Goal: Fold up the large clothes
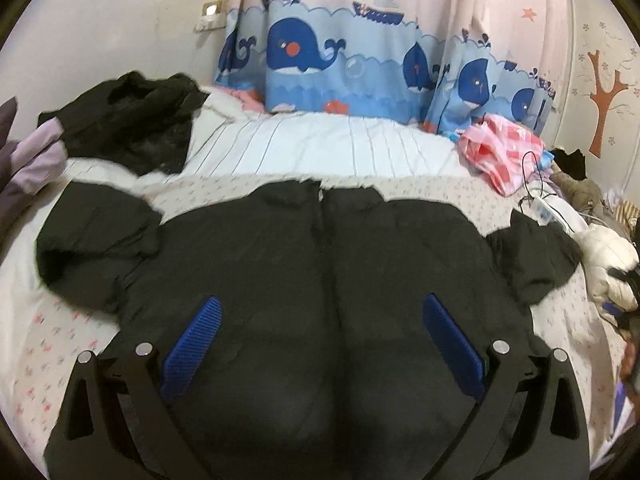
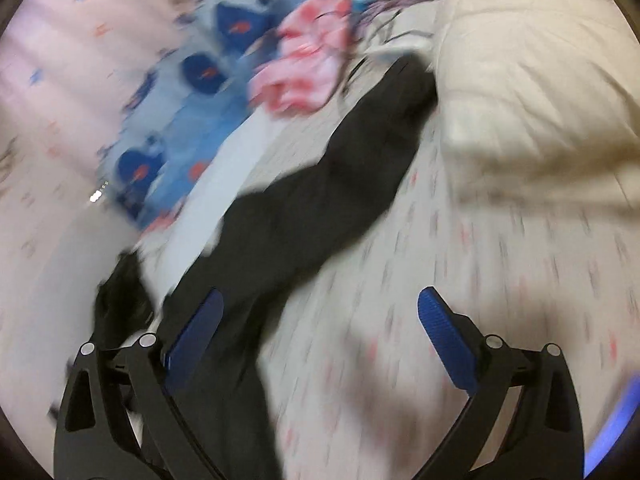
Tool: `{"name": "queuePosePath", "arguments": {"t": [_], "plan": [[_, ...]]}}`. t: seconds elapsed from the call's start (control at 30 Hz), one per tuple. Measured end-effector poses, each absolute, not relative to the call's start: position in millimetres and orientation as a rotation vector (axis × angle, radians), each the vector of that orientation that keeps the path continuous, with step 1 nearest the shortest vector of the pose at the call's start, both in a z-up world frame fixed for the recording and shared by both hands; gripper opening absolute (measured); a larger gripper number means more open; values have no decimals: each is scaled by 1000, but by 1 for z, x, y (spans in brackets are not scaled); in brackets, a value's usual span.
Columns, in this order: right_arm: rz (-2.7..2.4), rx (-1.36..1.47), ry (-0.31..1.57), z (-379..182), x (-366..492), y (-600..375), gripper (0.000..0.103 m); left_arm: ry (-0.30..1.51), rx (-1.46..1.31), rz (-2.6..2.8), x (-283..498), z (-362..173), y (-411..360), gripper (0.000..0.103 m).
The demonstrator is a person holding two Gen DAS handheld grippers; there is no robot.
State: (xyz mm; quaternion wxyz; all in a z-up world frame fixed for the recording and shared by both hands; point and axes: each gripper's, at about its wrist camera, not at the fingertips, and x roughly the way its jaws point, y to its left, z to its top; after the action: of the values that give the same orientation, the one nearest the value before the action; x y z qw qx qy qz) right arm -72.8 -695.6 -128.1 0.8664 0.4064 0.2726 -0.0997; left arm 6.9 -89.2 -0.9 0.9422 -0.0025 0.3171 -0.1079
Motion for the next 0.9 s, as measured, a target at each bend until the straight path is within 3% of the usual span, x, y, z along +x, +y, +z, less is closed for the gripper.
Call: {"name": "queuePosePath", "arguments": {"t": [0.2, 0.37, 0.6, 0.83, 0.9], "plan": [[-415, 854, 589, -163, 26, -760, 97, 563, 30, -227, 25, -22, -102, 97], [-592, 730, 602, -172, 80, -756, 97, 621, 27, -238, 33, -41, -97, 97], [-508, 733, 613, -193, 103, -723, 97, 670, 2, -232, 38, -53, -93, 97], [-493, 978, 492, -194, 80, -781, 96, 669, -5, -244, 35, -53, -92, 97], [-464, 1030, 540, -199, 91, -795, 97, 677, -15, -242, 37, -53, -90, 97]]}}
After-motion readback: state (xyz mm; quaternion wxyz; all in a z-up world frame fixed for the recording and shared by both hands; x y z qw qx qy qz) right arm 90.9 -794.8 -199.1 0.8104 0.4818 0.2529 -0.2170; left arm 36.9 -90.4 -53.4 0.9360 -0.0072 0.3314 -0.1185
